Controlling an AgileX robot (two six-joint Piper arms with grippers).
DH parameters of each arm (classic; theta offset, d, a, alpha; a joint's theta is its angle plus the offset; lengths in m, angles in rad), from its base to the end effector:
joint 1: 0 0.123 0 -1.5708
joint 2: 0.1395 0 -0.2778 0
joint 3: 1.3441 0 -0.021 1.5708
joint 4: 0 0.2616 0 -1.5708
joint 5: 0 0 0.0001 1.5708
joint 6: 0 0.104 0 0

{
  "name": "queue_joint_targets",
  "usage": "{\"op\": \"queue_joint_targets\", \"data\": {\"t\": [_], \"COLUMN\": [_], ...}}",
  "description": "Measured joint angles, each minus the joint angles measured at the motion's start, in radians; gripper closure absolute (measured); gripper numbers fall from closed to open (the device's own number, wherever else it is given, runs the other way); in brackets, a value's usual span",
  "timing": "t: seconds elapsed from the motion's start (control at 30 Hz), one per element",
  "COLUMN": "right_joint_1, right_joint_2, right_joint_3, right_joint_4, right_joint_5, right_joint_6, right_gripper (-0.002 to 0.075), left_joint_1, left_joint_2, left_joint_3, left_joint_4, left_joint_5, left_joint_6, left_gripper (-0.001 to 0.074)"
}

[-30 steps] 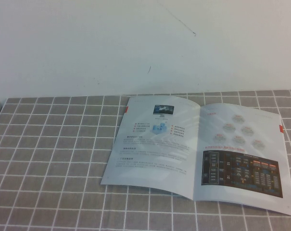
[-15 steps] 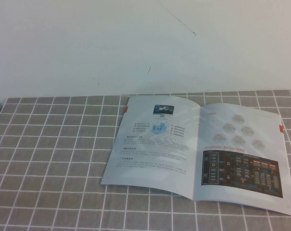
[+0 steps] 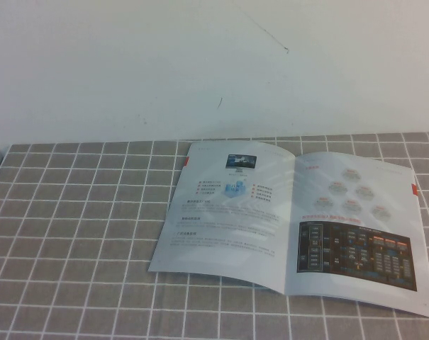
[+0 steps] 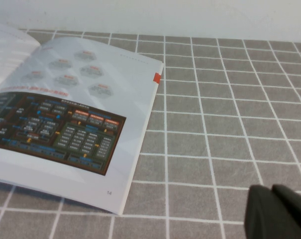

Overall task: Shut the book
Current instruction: 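Close the open booklet and leave it lying on the table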

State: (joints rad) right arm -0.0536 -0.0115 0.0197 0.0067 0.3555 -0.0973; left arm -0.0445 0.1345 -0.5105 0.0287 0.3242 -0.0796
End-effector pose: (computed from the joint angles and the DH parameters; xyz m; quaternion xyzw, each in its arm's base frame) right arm 0.0835 -0.0042 0.1716 -0.0156 0.7977 -0.0426 0.6014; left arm 0.0602 -0.0017 0.3482 -0.0060 0.6562 -0.0335 0.7538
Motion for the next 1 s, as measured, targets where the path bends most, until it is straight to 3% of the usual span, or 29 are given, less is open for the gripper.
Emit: {"op": "queue_joint_targets", "data": {"t": [0.27,0.37,0.5,0.67,0.77,0.87,1.0], "right_joint_1": [0.0,0.0,0.0,0.0,0.0,0.0,0.0], "right_joint_2": [0.0,0.0,0.0,0.0,0.0,0.0,0.002], "right_joint_3": [0.0,0.008,0.01,0.01,0.008,-0.007,-0.151], "right_joint_4": [-0.007,-0.007,-0.007,0.006,0.104,0.193,0.201], "right_joint_5": [-0.007,-0.086,-0.381,-0.85,-1.026,-1.018,-0.688], "right_joint_6": [0.0,0.0,0.033,0.196,0.19,0.176,0.169], "right_gripper": [0.0727,0.0727,0.0727,0.0727,0.0727,0.0727,0.0727], "left_joint_1": [0.0,0.0,0.0,0.0,0.0,0.0,0.0], "left_joint_2": [0.212,0.249,0.275,0.289,0.293,0.305,0.346], "left_joint_3": [-0.183,-0.202,-0.206,-0.206,-0.206,-0.207,-0.223], "left_joint_4": [-0.003,-0.029,-0.079,-0.103,-0.104,-0.116,-0.156], "left_joint_5": [0.137,0.146,0.141,0.12,0.098,0.067,0.06], "left_joint_6": [0.013,0.04,0.062,0.1,0.14,0.172,0.206], "left_gripper": [0.0738,0.0738,0.0738,0.0738,0.0738,0.0738,0.0738]}}
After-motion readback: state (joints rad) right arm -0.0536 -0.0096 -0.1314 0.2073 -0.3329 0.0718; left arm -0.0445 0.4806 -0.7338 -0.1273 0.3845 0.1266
